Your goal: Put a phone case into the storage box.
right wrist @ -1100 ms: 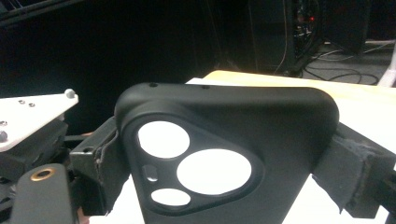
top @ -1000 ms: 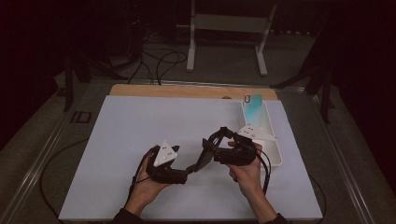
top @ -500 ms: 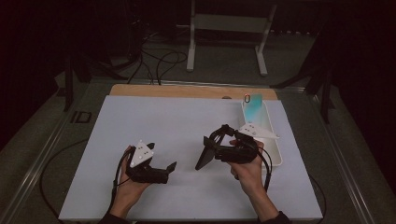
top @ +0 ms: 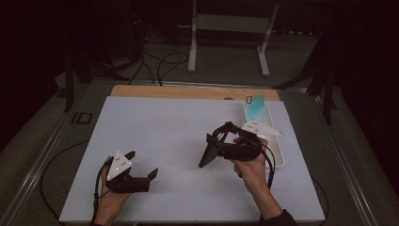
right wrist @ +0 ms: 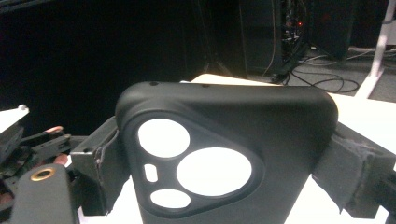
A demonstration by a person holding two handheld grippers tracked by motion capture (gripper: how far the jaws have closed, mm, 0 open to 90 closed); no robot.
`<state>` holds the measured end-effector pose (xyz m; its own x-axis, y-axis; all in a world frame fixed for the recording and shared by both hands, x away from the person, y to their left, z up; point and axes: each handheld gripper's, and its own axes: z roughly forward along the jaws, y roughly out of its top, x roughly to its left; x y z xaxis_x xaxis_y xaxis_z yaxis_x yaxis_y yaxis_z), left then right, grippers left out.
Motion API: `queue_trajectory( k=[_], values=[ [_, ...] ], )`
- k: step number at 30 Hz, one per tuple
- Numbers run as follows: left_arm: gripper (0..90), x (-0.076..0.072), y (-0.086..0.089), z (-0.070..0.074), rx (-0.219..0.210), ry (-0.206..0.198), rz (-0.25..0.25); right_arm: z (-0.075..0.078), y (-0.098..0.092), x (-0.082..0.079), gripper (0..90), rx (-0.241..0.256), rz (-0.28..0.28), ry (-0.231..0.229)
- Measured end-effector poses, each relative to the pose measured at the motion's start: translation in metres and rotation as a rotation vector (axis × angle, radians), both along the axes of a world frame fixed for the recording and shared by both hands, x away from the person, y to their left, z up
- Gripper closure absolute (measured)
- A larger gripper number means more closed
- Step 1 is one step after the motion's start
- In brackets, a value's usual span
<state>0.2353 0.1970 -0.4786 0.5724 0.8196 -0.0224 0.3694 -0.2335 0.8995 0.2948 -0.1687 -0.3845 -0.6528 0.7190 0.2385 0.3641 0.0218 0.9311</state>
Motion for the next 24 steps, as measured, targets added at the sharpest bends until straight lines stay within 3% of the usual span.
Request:
queue_trajectory(
  k=[8,13,24],
  values=[
    [0.0,-0.007,0.013,-0.005,-0.007,-0.024,0.037,0.007,-0.003,0.007,13.6,-0.016,-0.011,-0.012],
    [0.0,-0.008,0.017,-0.009,0.021,-0.018,0.051,0.012,-0.006,0.013,13.6,-0.030,-0.024,-0.021],
    [0.0,-0.009,0.023,-0.012,0.020,-0.022,0.079,0.022,-0.009,0.028,13.6,-0.073,-0.056,-0.036]
  ],
)
